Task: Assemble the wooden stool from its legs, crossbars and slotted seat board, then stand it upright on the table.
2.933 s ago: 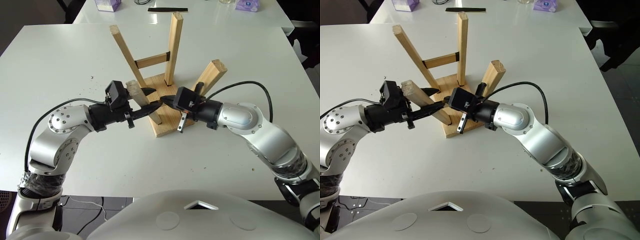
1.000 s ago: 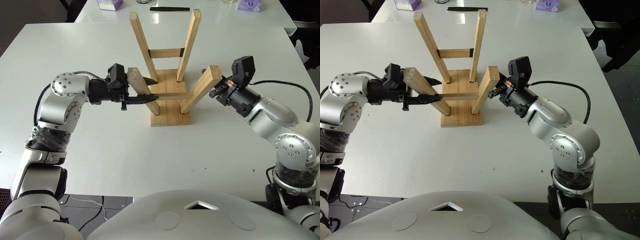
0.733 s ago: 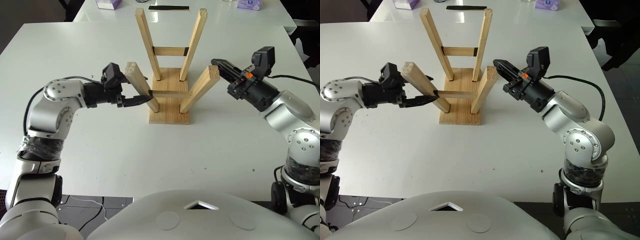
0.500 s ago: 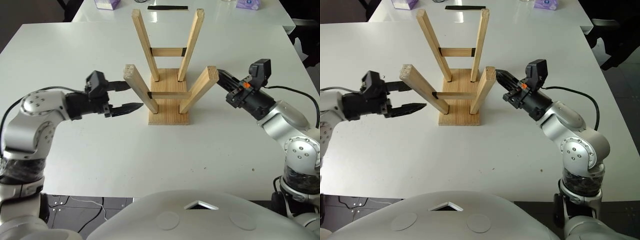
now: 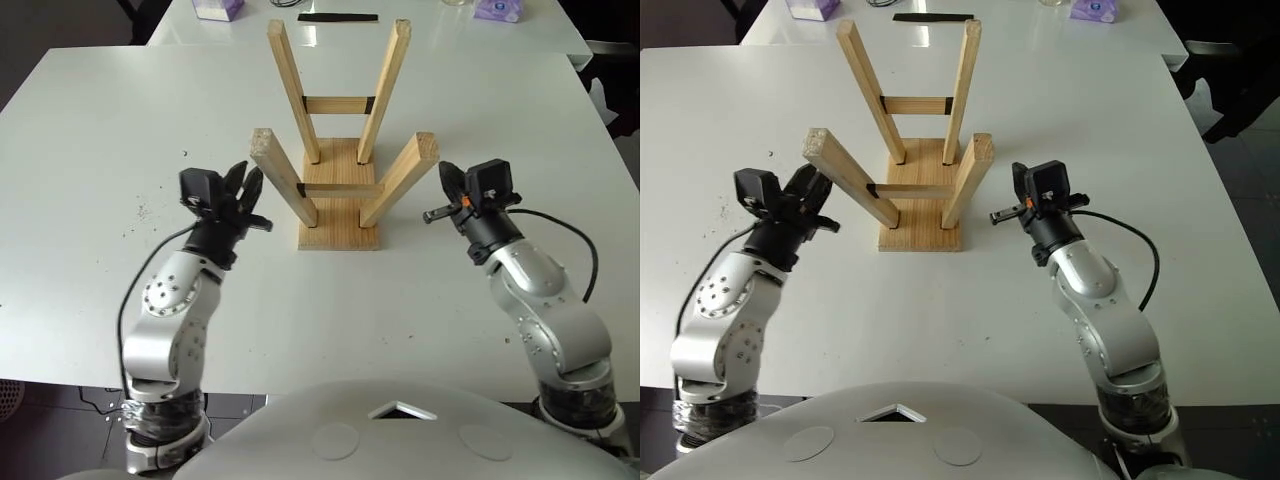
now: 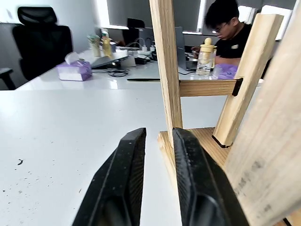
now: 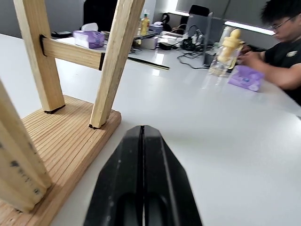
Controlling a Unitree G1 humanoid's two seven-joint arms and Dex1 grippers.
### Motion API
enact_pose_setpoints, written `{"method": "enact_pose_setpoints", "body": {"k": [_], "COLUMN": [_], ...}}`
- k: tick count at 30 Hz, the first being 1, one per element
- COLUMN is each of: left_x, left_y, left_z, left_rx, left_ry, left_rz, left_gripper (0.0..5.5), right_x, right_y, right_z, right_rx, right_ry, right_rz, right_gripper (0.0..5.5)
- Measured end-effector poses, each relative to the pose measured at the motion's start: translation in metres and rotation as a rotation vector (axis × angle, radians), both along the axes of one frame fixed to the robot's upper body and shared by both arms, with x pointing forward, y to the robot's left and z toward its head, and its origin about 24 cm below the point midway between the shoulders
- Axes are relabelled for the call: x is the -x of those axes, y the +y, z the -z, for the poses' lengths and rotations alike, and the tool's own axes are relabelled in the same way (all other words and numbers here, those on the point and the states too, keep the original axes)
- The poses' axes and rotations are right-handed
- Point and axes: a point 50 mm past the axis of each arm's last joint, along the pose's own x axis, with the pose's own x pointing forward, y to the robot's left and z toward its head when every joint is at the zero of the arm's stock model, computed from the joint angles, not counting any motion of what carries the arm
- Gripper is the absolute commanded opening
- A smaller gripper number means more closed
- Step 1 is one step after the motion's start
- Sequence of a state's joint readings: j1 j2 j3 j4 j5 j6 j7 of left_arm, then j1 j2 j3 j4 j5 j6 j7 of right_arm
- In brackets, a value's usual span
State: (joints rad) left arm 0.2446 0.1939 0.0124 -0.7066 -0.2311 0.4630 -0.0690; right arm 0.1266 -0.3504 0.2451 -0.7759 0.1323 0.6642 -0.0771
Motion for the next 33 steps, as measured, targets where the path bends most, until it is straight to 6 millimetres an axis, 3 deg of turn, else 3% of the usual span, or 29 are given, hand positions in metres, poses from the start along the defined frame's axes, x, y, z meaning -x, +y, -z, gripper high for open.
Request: {"method": "enact_pose_setpoints", "body": {"k": [3, 6, 12, 14, 18, 29, 33], "left_x": [0.006, 0.009, 0.013, 0.010, 0.002, -0.001, 0.002], "left_y": [0.000, 0.013, 0.037, 0.024, -0.023, -0.024, -0.021], "left_z": [-0.009, -0.015, -0.032, -0.035, -0.034, -0.022, -0.010], "left_rx": [-0.070, -0.112, -0.215, -0.209, -0.107, -0.151, -0.142], "left_ry": [-0.058, -0.092, -0.161, -0.166, -0.155, -0.087, -0.020], "left_rz": [-0.076, -0.204, -0.442, -0.334, 0.036, 0.089, 0.158], "left_gripper": [0.02, 0.02, 0.02, 0.02, 0.02, 0.02, 0.02], "right_x": [0.007, 0.005, 0.004, 0.007, 0.013, 0.001, 0.008], "right_y": [0.015, 0.018, -0.011, -0.003, 0.046, 0.042, 0.020], "right_z": [-0.011, -0.019, -0.025, -0.028, -0.033, -0.025, -0.015], "right_rx": [0.027, 0.031, 0.167, 0.153, -0.016, 0.145, 0.151], "right_ry": [-0.095, -0.160, -0.174, -0.163, -0.125, -0.114, -0.064], "right_rz": [0.027, 0.112, 0.396, 0.321, 0.028, -0.032, -0.045], "right_gripper": [0.00, 0.00, 0.00, 0.00, 0.00, 0.00, 0.00]}}
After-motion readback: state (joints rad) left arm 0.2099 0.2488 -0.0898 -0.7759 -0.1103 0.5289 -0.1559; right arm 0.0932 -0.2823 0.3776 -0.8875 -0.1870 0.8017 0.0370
